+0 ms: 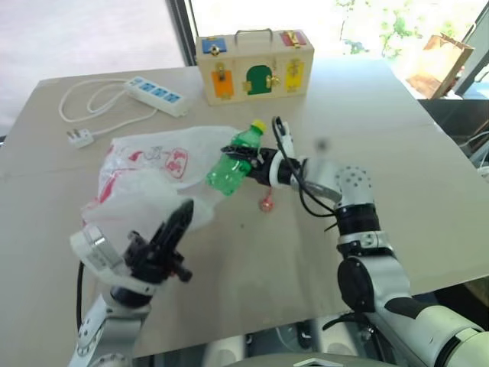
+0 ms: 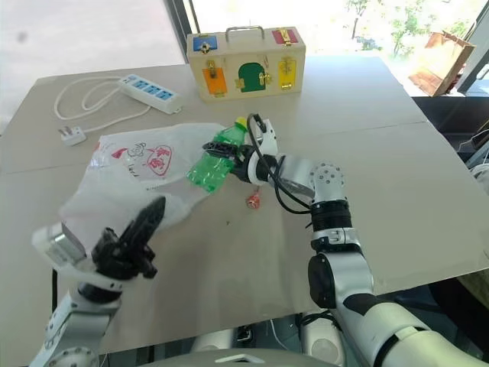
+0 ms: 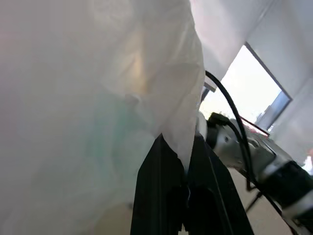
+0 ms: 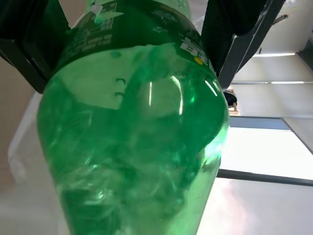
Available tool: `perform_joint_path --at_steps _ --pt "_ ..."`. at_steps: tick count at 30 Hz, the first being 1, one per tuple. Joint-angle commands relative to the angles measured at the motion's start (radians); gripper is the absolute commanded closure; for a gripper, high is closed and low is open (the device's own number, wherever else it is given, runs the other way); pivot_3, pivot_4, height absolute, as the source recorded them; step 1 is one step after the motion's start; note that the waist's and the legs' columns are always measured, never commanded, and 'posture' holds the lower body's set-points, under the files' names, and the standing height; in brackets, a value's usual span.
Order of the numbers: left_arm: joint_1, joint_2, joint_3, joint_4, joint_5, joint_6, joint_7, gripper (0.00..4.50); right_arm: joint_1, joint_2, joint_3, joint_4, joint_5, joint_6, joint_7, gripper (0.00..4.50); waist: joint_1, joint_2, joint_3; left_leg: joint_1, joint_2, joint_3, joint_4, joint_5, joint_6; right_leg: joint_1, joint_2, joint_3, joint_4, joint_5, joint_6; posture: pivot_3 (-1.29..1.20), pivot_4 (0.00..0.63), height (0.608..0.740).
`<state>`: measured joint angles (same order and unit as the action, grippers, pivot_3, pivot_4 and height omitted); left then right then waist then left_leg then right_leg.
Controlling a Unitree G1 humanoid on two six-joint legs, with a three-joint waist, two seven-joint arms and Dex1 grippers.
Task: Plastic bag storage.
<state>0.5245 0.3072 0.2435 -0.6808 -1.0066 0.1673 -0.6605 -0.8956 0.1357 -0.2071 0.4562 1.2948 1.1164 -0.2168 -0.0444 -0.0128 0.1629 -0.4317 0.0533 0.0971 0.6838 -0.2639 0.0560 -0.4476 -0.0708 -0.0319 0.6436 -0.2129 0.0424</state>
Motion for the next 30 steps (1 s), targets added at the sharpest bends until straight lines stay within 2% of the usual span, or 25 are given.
perform_joint_path --at_steps 1,6,9,15,18,21,23,26,28,30 --pt "0.024 -0.001 0.008 0.002 -0.036 -0.007 -0.066 4.50 0.075 0.191 0.061 -0.016 -0.017 0.023 0.011 1.51 0.002 0.000 0.000 0.000 0.000 0.000 0.000 0.000 0.000 0.000 0.000 0.000 0.000 0.000 0.000 0.00 0.150 0.740" --pt "0.097 -0.002 -0.013 0.009 -0.015 -0.002 -0.127 4.50 0.094 0.178 0.107 -0.003 -0.029 0.067 0.006 1.51 0.001 0.000 0.000 0.000 0.000 0.000 0.000 0.000 0.000 0.000 0.000 0.000 -0.001 0.000 0.000 0.00 0.150 0.740" --pt "0.139 -0.012 -0.032 0.023 0.018 -0.018 -0.157 4.50 0.090 0.195 0.099 0.017 0.017 0.121 -0.009 0.07 0.002 0.000 -0.001 0.000 0.000 0.000 0.000 0.000 0.000 0.000 0.000 0.000 -0.001 0.000 0.000 0.00 0.150 0.740" --pt "0.146 -0.040 -0.064 0.051 0.077 -0.044 -0.184 4.50 0.064 0.261 0.032 0.103 0.137 0.072 -0.098 0.02 0.004 -0.001 -0.003 0.001 0.000 -0.001 0.000 0.000 0.001 0.001 0.000 0.000 -0.001 0.000 0.000 0.00 0.150 0.740" --pt "0.148 -0.062 -0.075 0.058 0.102 -0.063 -0.179 4.50 0.014 0.162 0.133 0.024 0.034 0.052 0.075 0.02 0.001 -0.001 -0.003 0.001 0.000 -0.001 0.000 0.000 0.001 0.002 0.000 0.000 -0.001 0.000 0.000 0.00 0.150 0.740" --pt "0.172 -0.081 -0.091 0.059 0.124 -0.078 -0.187 4.50 -0.022 -0.049 0.362 -0.100 -0.232 -0.069 0.394 0.02 -0.007 0.000 -0.002 0.001 0.001 0.000 0.000 0.000 0.001 0.000 0.001 0.001 -0.001 0.000 0.000 0.00 0.150 0.740" --pt "0.185 -0.088 -0.096 0.059 0.132 -0.086 -0.190 4.50 -0.042 -0.154 0.423 -0.131 -0.351 -0.161 0.582 0.02 -0.001 0.000 -0.002 0.001 0.001 -0.001 0.000 0.000 0.001 0.000 0.002 0.000 0.000 0.000 0.000 0.00 0.150 0.740" --pt "0.190 -0.095 -0.096 0.060 0.137 -0.098 -0.185 4.50 -0.081 -0.282 0.508 -0.107 -0.595 -0.483 0.846 0.02 0.017 -0.002 -0.003 0.000 0.000 -0.002 0.001 -0.001 0.001 0.002 0.000 -0.002 -0.002 0.000 0.000 0.00 0.150 0.740" --pt "0.191 -0.099 -0.097 0.061 0.135 -0.106 -0.182 4.50 -0.112 -0.343 0.582 -0.041 -0.786 -0.721 0.952 0.02 0.015 -0.002 -0.003 0.001 -0.001 -0.001 0.002 -0.001 0.002 0.002 -0.001 -0.001 -0.003 -0.002 -0.004 0.00 0.150 0.740" --pt "0.192 -0.102 -0.098 0.065 0.136 -0.112 -0.183 4.50 -0.136 -0.355 0.607 0.036 -0.888 -0.852 1.021 0.02 0.003 -0.002 -0.004 0.001 -0.002 -0.001 0.002 -0.001 0.002 0.002 0.000 0.000 -0.002 -0.002 -0.004 0.00 0.150 0.740"
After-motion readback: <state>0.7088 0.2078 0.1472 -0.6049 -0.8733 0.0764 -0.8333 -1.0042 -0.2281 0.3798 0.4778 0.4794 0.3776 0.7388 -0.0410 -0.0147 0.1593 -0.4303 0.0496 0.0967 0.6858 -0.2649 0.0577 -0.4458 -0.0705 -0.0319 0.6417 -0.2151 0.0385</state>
